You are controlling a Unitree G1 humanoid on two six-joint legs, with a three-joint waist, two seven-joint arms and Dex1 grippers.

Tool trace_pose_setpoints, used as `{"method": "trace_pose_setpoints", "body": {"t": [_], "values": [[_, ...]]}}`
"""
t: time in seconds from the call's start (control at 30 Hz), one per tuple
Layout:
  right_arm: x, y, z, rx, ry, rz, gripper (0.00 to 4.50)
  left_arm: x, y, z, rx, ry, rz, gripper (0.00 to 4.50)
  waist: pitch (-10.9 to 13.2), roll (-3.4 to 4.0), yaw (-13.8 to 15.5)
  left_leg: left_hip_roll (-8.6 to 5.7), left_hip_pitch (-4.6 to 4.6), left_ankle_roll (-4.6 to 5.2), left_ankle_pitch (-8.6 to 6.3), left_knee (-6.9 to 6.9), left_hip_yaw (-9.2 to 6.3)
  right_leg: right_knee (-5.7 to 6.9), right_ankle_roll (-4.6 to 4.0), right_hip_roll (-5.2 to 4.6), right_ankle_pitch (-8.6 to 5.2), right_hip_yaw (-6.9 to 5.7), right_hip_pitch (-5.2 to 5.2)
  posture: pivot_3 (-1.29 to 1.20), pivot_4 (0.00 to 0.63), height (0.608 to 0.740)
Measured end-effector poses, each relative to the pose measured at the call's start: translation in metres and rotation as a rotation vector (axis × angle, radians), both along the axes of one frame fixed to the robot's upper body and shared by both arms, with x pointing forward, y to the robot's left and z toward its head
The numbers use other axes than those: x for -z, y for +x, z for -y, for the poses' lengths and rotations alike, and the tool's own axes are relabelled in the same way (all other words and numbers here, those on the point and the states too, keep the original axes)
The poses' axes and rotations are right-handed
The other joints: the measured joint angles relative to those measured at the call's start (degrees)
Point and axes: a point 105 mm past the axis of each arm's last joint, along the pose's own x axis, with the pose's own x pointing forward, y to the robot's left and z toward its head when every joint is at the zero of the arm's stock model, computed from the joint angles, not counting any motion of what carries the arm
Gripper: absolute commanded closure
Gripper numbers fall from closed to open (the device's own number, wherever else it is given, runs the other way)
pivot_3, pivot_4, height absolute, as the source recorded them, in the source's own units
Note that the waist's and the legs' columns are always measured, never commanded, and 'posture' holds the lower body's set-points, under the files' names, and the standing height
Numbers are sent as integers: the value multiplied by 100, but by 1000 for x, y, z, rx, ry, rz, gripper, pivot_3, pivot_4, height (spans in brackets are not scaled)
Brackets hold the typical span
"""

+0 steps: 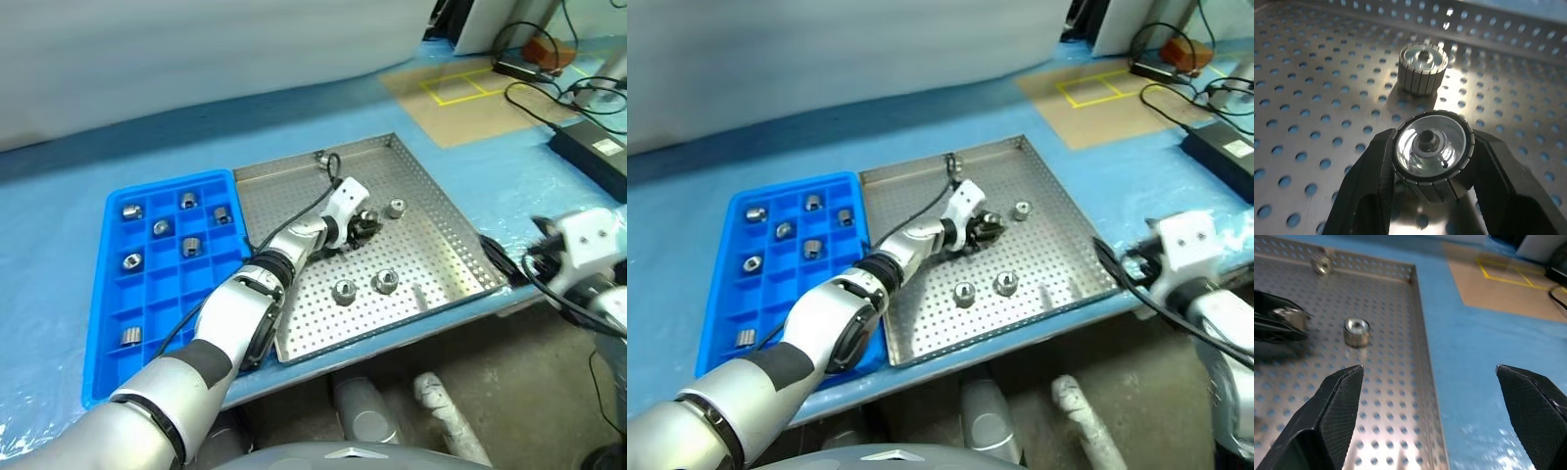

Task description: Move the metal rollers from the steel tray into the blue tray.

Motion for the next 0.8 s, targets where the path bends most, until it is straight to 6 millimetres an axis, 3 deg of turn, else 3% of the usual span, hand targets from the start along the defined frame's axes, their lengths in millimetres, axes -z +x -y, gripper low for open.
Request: {"method": "trace_pose_setpoints", "body": {"t": [0.07,0.13,0.17,0.23,0.3,0.43,0.57,0.7,0.8], "values": [[-9,23,-25,-98,43,30,0,-33,8,-8,-30,-124,72,2629,0,0,17,3,1,0,1,4,-4,7,-5,-2,4,-10,2,-481,150,740],[-4,28,-35,-137,51,12,0,-53,11,-11,-38,-170,130,2629,-3,6,207,16,-1,2,3,-1,-6,9,-6,-1,4,-32,6,-239,150,740],[-3,50,-57,-234,78,4,0,-55,18,-46,-134,-181,186,2629,2,-10,260,14,-2,6,-3,5,5,13,-20,-6,13,-19,1,-216,150,740],[-3,79,-90,-362,64,-6,0,-53,7,-85,-255,-197,254,2629,4,-14,315,30,-1,7,-2,-3,-5,28,-28,-10,19,-55,-13,-101,150,740],[-1,89,-111,-450,45,-8,0,-44,-4,-108,-336,-183,248,2629,11,-20,566,54,-6,27,14,-3,-35,56,-43,-4,10,-108,-18,-29,150,740],[9,104,-152,-618,44,-33,0,-21,-33,-164,-563,-70,237,2629,15,-18,1429,117,-9,9,35,-6,-50,108,-101,22,-24,-155,-24,102,150,740],[13,109,-181,-729,52,-34,0,-15,-54,-185,-691,-44,197,2629,22,-9,2292,109,-11,-35,59,-23,-38,116,-139,18,-41,-154,-23,181,150,740],[17,110,-196,-795,49,-40,0,-11,-66,-190,-730,-22,168,2629,22,-9,2654,96,-13,-41,58,-15,-31,106,-162,4,-35,-139,-16,225,150,740],[23,111,-199,-812,52,-51,0,-9,-72,-193,-743,-3,150,2629,23,-10,2703,89,-7,-89,63,-17,-33,109,-162,6,-32,-142,-15,232,150,740]]}}
